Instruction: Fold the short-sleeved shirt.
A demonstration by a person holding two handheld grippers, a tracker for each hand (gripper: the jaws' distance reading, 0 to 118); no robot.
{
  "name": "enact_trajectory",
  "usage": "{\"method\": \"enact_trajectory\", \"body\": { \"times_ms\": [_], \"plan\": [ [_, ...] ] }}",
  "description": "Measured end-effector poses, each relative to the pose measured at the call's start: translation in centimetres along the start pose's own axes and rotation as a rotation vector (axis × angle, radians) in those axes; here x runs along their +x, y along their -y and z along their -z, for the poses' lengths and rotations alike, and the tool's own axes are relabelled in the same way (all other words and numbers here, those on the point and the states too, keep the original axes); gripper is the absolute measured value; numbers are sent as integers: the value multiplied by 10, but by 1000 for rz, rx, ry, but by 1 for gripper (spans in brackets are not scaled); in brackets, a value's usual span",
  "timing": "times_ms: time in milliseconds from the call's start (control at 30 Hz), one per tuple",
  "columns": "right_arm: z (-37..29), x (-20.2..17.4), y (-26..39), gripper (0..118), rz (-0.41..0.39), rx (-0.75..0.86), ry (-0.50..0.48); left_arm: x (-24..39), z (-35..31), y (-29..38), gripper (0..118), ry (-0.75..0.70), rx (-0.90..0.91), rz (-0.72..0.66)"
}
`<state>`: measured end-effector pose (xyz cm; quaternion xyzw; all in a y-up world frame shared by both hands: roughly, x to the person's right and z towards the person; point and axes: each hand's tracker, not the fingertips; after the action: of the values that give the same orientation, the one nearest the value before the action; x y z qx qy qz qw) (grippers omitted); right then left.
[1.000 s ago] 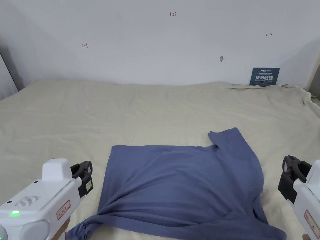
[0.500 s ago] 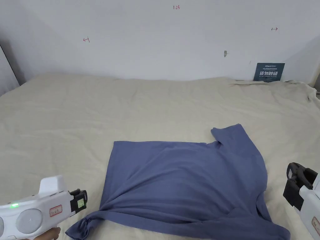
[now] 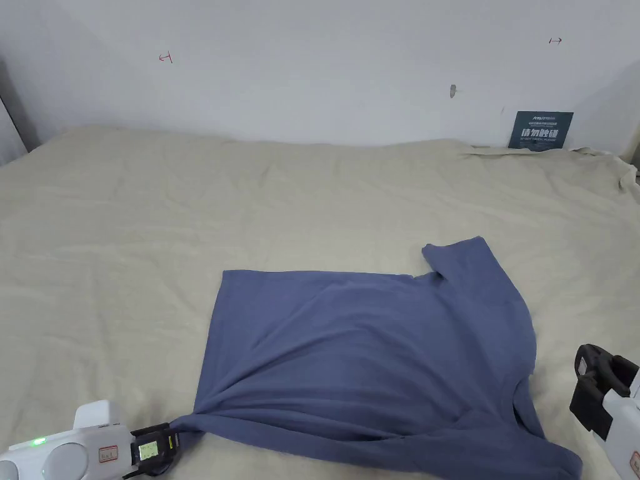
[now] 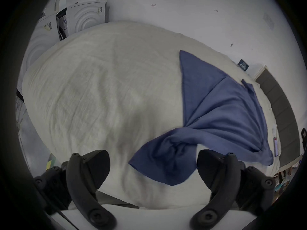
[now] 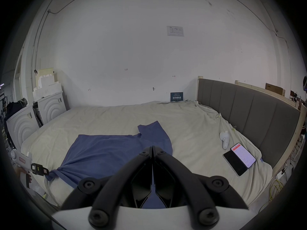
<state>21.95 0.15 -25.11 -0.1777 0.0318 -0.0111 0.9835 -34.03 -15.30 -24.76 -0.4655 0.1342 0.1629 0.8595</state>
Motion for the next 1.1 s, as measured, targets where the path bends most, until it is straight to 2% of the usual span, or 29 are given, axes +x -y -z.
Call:
{"method": "enact_trajectory", "body": {
  "times_ms": [67, 133, 167, 200, 267, 333, 400, 467, 633, 667, 767, 800, 833, 1100],
  "plan": [
    [0, 1, 1, 0, 4, -7, 1, 4, 3, 0, 99, -27, 2, 36],
    [1, 2, 3, 0, 6, -14, 1, 10, 6, 0, 78, -24, -6, 59],
    [1, 3, 4, 0, 6, -17, 3, 13, 8, 0, 68, -16, -15, 68],
    [1, 3, 4, 0, 5, -21, 6, 15, 11, 0, 51, 1, -21, 72],
    [1, 6, 6, 0, 6, -27, 10, 21, 10, 2, 37, 0, -17, 73],
    [1, 10, 8, 0, 9, -36, 13, 23, 3, 2, 5, 48, 20, 89],
    [3, 14, 12, 0, 18, -51, 12, 25, -3, 1, 1, 58, 30, 87],
    [8, 20, 19, 0, 39, -89, 11, 27, -10, 0, 1, 49, 94, 149],
    [33, 38, 56, 1, 109, -256, 30, 33, -39, -6, 0, 73, 186, 201],
    [38, 41, 64, 6, 124, -290, 26, 35, -44, -6, 0, 73, 202, 214],
    [49, 48, 89, 50, 172, -386, 19, 38, -54, -9, 0, 77, 215, 243],
    [54, 50, 96, 69, 178, -429, 15, 38, -56, -8, 0, 79, 216, 247],
    [57, 51, 104, 75, 189, -454, 20, 38, -58, -6, 0, 78, 217, 253],
    [78, 61, 136, 75, 236, -526, 46, 30, -51, 3, 0, 70, 184, 257]
  ]
}}
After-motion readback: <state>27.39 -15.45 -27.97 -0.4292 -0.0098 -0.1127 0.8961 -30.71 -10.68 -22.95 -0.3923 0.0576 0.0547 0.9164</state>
